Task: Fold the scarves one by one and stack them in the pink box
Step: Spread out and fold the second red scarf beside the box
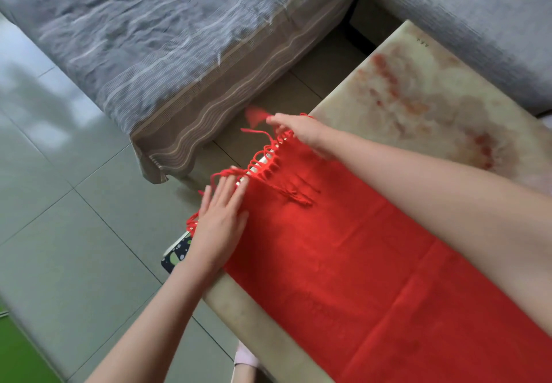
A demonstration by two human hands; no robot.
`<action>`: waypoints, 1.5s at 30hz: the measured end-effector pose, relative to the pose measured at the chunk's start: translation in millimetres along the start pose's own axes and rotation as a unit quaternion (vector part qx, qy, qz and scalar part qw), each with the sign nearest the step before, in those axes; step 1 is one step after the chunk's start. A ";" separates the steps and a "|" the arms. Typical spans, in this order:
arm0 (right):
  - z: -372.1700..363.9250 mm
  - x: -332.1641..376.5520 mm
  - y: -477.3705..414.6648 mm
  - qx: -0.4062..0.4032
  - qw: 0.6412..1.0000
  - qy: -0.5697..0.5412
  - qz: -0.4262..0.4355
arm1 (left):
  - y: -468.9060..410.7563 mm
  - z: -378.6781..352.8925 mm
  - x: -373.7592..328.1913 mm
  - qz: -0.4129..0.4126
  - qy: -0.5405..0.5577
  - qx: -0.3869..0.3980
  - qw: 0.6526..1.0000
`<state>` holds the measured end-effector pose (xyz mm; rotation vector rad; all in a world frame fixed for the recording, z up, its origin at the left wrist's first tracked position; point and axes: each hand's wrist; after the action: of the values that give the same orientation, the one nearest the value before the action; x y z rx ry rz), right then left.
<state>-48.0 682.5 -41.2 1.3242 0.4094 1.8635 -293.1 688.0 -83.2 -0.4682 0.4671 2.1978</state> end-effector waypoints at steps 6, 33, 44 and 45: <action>21.4 -2.1 -4.1 -0.091 0.991 -0.024 0.098 | -16.7 21.6 5.7 0.204 0.118 -0.117 0.965; 3.9 -12.9 -1.0 -0.048 0.986 0.110 0.115 | -29.0 19.9 -9.7 0.186 0.141 -0.120 0.965; 45.8 -58.5 -1.8 -0.227 0.953 0.200 -0.005 | 26.2 26.9 34.6 0.299 0.128 -0.113 0.939; 46.6 -59.0 -2.4 -0.229 0.953 0.197 -0.007 | 30.0 28.1 35.2 0.300 0.122 -0.109 0.940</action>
<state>2.9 631.2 -62.0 0.6405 0.1661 2.0526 -342.5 706.4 -70.7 -0.8094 0.5534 2.8138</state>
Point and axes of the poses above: each hand's wrist, its own y-axis away from the middle knuckle, its own z-axis out of the back of the hand, x = y × z, and after that the axes turned 2 degrees about z, right-handed
